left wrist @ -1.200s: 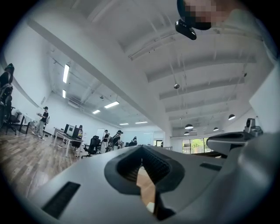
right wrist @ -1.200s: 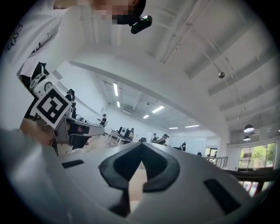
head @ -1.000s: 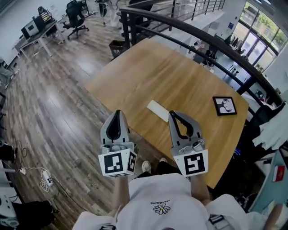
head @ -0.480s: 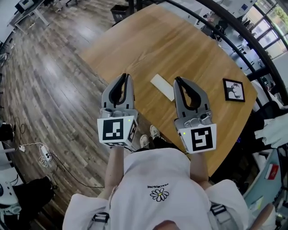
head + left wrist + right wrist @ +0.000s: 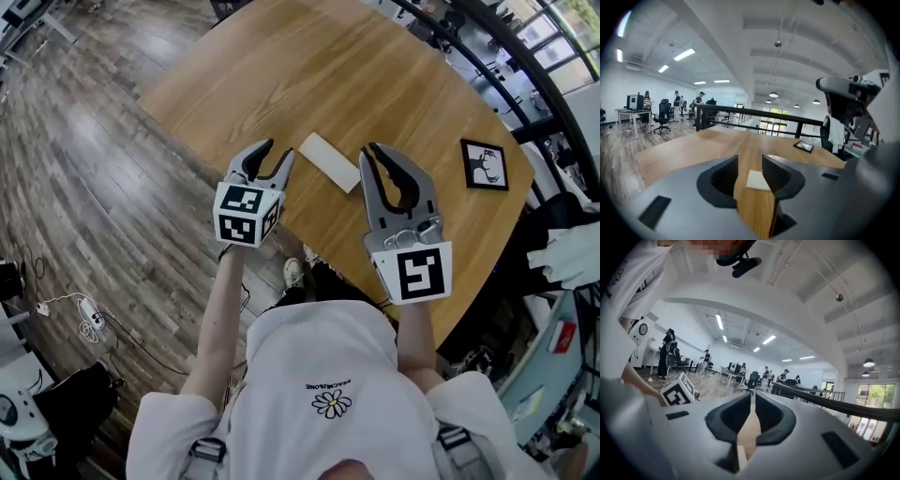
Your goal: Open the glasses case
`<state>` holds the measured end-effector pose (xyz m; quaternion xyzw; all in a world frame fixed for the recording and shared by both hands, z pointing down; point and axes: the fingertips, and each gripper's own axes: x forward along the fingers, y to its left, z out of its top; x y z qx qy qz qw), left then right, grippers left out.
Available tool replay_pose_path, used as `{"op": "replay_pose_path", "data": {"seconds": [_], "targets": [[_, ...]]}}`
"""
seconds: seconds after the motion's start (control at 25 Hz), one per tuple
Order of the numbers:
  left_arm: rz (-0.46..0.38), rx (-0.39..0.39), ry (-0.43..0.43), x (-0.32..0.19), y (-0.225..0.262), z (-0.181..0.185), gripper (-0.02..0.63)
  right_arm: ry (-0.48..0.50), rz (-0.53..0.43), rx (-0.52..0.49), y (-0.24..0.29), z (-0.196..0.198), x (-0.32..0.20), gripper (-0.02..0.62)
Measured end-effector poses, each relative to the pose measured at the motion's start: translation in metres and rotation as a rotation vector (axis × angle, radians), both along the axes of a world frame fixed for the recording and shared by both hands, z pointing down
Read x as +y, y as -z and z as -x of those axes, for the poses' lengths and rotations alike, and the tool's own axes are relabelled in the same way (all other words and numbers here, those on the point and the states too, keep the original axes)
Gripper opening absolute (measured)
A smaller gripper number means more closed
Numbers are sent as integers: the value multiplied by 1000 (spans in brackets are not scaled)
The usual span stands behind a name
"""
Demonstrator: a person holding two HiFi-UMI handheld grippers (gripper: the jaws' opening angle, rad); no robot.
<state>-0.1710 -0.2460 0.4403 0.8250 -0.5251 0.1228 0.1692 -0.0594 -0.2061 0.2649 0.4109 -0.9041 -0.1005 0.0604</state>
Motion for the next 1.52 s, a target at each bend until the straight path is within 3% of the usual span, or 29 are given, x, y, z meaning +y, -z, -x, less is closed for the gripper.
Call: {"op": "replay_pose_path", "data": {"seconds": [0.24, 0.52, 0.68, 0.8, 1.08, 1.24, 1.4, 1.52], "targets": [[237, -86, -102, -24, -85, -12, 153, -18, 40, 26, -20, -11, -11, 25], [395, -148, -216, -41, -130, -23, 169, -71, 80, 51, -44, -34, -27, 32], [459, -227, -317, -36, -146, -30, 169, -79, 104, 54, -55, -43, -33, 32], [479, -262, -346, -37, -152, -33, 169, -85, 111, 64, -62, -48, -36, 32], [501, -256, -378, -37, -154, -36, 156, -90, 125, 86, -76, -56, -43, 32], [494, -289, -435, -33, -154, -40, 112, -79, 130, 129, -86, -56, -44, 32], [492, -282, -439, -33, -155, -40, 107, -51, 150, 193, -100, -58, -43, 32], [495, -275, -438, -34, -156, -42, 106, -22, 167, 213, -107, -57, -43, 69]]}}
